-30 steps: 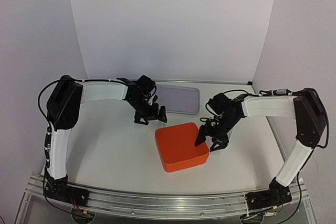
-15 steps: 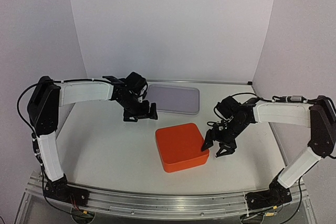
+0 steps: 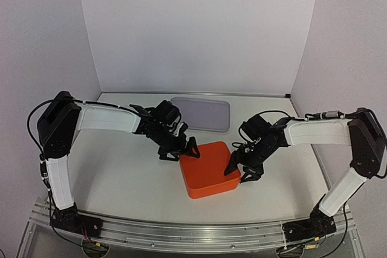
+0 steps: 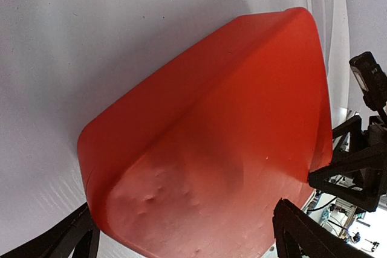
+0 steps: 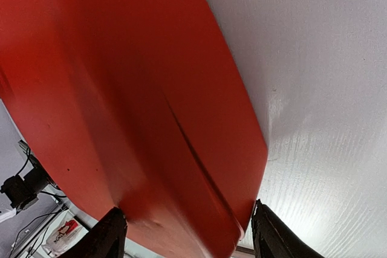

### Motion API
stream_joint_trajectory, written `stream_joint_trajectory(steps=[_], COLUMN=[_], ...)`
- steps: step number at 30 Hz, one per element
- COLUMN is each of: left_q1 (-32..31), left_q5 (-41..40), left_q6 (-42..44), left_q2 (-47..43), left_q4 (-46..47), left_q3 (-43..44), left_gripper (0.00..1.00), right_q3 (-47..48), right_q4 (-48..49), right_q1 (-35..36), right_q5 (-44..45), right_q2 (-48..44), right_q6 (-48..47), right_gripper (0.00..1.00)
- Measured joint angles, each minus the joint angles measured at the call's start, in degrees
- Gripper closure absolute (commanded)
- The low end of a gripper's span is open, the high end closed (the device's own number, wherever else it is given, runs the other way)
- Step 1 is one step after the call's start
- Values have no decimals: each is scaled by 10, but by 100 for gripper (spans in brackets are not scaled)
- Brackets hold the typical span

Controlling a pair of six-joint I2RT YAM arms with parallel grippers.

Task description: Pack the chocolate

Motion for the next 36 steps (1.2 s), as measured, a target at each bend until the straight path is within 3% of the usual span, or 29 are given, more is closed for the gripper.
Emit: stream_joint_trajectory(steps=[5, 12, 18, 22, 25, 31, 36], left_q1=[-9, -11, -11, -9, -8, -8, -20], left_q5=[20, 31, 26, 24, 23, 7, -58], left_q6=[1, -5, -1, 5, 11, 17, -6], left_q2=[30, 51, 71, 73, 72, 60, 26], left_q4=[13, 0, 0, 5, 15, 17, 9], left_q3=[0, 22, 48, 46, 37, 32, 9], left_gripper=[8, 16, 20, 20, 20, 21, 21], right_q3=[7, 28, 34, 18, 4, -1, 50], right_q4=[10, -13, -12, 21, 47, 60, 26], right_q1=[3, 0, -7, -8, -8, -2, 15], right_q5=[-7, -14, -44, -82, -107, -113, -56], right_q2=[11, 19, 41, 50, 52, 50, 63], right_q6=[22, 39, 68, 96, 107, 98, 33], right_gripper=[44, 75, 93, 95, 91, 68, 63])
